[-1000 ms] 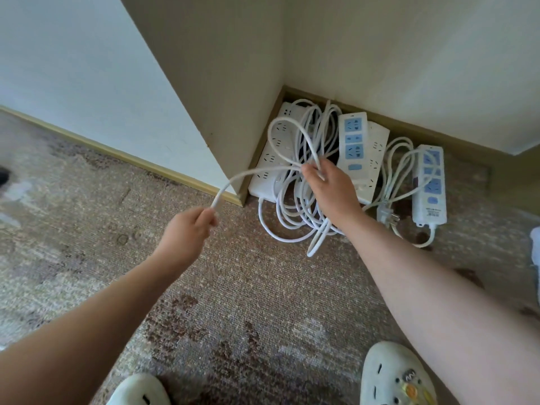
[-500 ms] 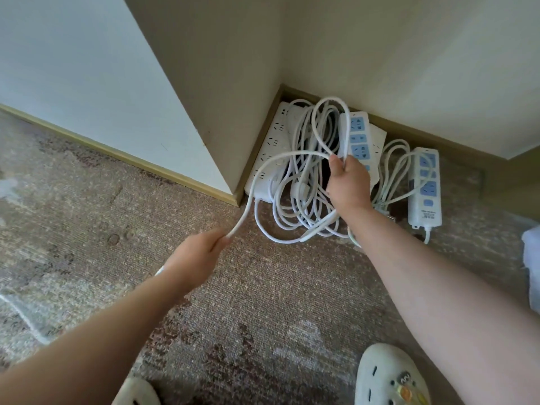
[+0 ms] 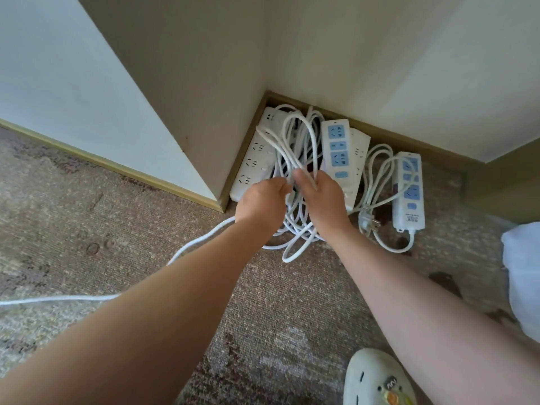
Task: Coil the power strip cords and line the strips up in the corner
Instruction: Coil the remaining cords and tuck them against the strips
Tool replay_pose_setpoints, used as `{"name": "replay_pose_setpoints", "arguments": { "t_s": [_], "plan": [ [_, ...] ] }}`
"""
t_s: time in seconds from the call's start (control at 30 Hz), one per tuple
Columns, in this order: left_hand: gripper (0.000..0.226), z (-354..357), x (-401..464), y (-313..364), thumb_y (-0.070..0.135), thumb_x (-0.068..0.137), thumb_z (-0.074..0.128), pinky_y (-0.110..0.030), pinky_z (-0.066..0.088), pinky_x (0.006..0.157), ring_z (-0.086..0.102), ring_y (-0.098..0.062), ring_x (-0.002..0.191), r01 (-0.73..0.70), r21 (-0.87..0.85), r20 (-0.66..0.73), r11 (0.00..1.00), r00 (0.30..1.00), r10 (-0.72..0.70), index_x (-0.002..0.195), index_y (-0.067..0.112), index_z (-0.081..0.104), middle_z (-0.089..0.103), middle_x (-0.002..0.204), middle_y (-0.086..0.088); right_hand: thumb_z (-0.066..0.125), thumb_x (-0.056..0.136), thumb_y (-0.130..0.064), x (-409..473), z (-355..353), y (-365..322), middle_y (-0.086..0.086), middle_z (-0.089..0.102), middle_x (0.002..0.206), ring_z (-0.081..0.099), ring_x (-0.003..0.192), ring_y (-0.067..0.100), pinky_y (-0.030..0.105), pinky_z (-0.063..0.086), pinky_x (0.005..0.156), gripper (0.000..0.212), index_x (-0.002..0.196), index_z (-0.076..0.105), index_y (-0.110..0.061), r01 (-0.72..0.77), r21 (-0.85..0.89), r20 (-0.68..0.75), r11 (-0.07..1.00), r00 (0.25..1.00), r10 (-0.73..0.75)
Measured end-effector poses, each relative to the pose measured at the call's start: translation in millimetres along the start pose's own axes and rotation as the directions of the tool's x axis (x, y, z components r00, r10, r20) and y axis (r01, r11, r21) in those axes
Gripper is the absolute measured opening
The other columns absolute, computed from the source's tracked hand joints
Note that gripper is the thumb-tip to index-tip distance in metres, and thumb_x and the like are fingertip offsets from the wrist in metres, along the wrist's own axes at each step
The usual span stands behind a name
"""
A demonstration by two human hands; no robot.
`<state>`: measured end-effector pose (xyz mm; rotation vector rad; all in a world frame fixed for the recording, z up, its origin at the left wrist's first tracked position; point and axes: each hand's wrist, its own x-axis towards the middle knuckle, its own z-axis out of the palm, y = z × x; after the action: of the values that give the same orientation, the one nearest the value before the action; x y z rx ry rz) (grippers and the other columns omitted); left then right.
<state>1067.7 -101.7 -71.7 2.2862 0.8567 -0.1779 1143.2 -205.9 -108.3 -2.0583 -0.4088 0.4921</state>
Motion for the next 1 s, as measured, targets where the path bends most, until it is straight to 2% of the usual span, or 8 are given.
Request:
{"name": "replay_pose_setpoints", "arguments": {
  "t_s": [0.2, 0.37, 0.47, 0.53, 0.7, 0.83, 0.9, 1.0],
  "plan": [
    [0.032, 9.2, 6.7, -7.2, 0.032, 0.102, 0.039, -0.037, 0.052, 0.065, 0.062, -0.028, 0.074, -0.033, -0.042, 0.140, 0.999, 0.989, 0.038, 0.092, 0.013, 0.063, 0.065, 0.081, -0.009, 0.058, 0.097, -0.030, 6.7, -2.8, 1.4, -0.002, 0.040, 0.053, 0.030, 0.040, 0.004, 0.019, 0.027, 0.040, 0.036, 0.070, 0.057, -0.007, -0.024, 0.076, 0.101, 0.997, 0.995, 0.016],
    [0.029, 3.0, -22.5, -53.5, 0.026, 0.101, 0.041, -0.035, 0.046, 0.055, 0.055, -0.023, 0.059, -0.030, -0.035, 0.239, 0.999, 0.970, 0.038, 0.083, 0.013, 0.059, 0.063, 0.073, -0.009, 0.058, 0.098, -0.023, 4.1, -2.2, 0.0, -0.003, 0.033, 0.052, 0.027, 0.036, 0.003, 0.016, 0.025, 0.039, 0.042, 0.061, 0.039, -0.013, -0.042, 0.106, 0.029, 0.994, 0.999, 0.039],
    [0.025, -0.2, -40.8, -65.8, 0.024, 0.100, 0.046, -0.028, 0.038, 0.049, 0.046, -0.015, 0.050, -0.006, -0.108, 0.215, 0.994, 0.976, 0.029, 0.085, 0.012, 0.061, 0.056, 0.064, -0.002, 0.058, 0.097, -0.023, 3.4, 3.3, -2.0, 0.003, 0.035, 0.055, 0.031, 0.042, 0.008, 0.021, 0.028, 0.041, 0.041, 0.070, 0.050, 0.006, -0.059, 0.126, 0.025, 0.990, 0.998, 0.056],
    [0.026, 4.2, -45.2, -53.1, 0.025, 0.100, 0.046, -0.021, 0.036, 0.046, 0.044, -0.007, 0.045, -0.087, -0.113, 0.209, 0.990, 0.972, 0.109, 0.088, 0.010, 0.063, 0.055, 0.060, 0.002, 0.058, 0.096, -0.026, 5.4, 7.0, -4.2, 0.004, 0.037, 0.057, 0.033, 0.044, 0.009, 0.022, 0.029, 0.043, 0.041, 0.078, 0.053, 0.011, -0.099, 0.129, 0.013, 0.987, 0.995, 0.098],
    [0.025, 9.4, -45.3, -36.9, 0.025, 0.101, 0.044, -0.032, 0.042, 0.054, 0.053, -0.020, 0.055, -0.195, -0.117, 0.171, 0.974, 0.962, 0.213, 0.082, 0.012, 0.056, 0.059, 0.066, -0.003, 0.050, 0.100, -0.032, 17.1, 3.7, -5.2, -0.003, 0.042, 0.063, 0.039, 0.048, 0.005, 0.020, 0.034, 0.046, 0.036, 0.069, 0.040, -0.017, -0.131, 0.031, 0.032, 0.991, 0.991, 0.130],
    [0.023, 5.4, -62.9, -83.2, 0.028, 0.100, 0.040, -0.027, 0.045, 0.048, 0.048, -0.011, 0.050, -0.094, -0.164, 0.199, 0.982, 0.972, 0.126, 0.082, 0.023, 0.053, 0.059, 0.068, 0.000, 0.043, 0.104, -0.032, 14.7, 4.7, -5.9, 0.001, 0.061, 0.075, 0.064, 0.060, 0.014, 0.032, 0.054, 0.054, 0.022, 0.086, 0.048, -0.022, -0.156, 0.104, 0.041, 0.982, 0.987, 0.153],
    [0.023, -2.9, -76.8, -121.5, 0.033, 0.099, 0.039, -0.025, 0.046, 0.048, 0.047, -0.008, 0.051, -0.041, -0.100, 0.231, 0.994, 0.971, 0.063, 0.088, 0.024, 0.057, 0.059, 0.069, 0.001, 0.044, 0.104, -0.034, 17.9, 0.0, -7.0, -0.001, 0.057, 0.070, 0.059, 0.047, 0.006, 0.029, 0.054, 0.050, 0.020, 0.088, 0.047, -0.022, -0.179, 0.177, 0.003, 0.968, 0.983, 0.182],
    [0.021, -25.5, -102.4, -184.1, 0.037, 0.099, 0.041, -0.029, 0.050, 0.051, 0.053, -0.008, 0.051, 0.058, 0.087, 0.282, 0.995, 0.956, -0.081, 0.092, 0.026, 0.058, 0.060, 0.068, 0.006, 0.045, 0.103, -0.037, 25.2, -7.8, -6.7, -0.001, 0.050, 0.069, 0.054, 0.040, 0.009, 0.040, 0.057, 0.055, 0.022, 0.088, 0.045, -0.021, -0.196, 0.255, -0.064, 0.947, 0.974, 0.219]
  ]
}}
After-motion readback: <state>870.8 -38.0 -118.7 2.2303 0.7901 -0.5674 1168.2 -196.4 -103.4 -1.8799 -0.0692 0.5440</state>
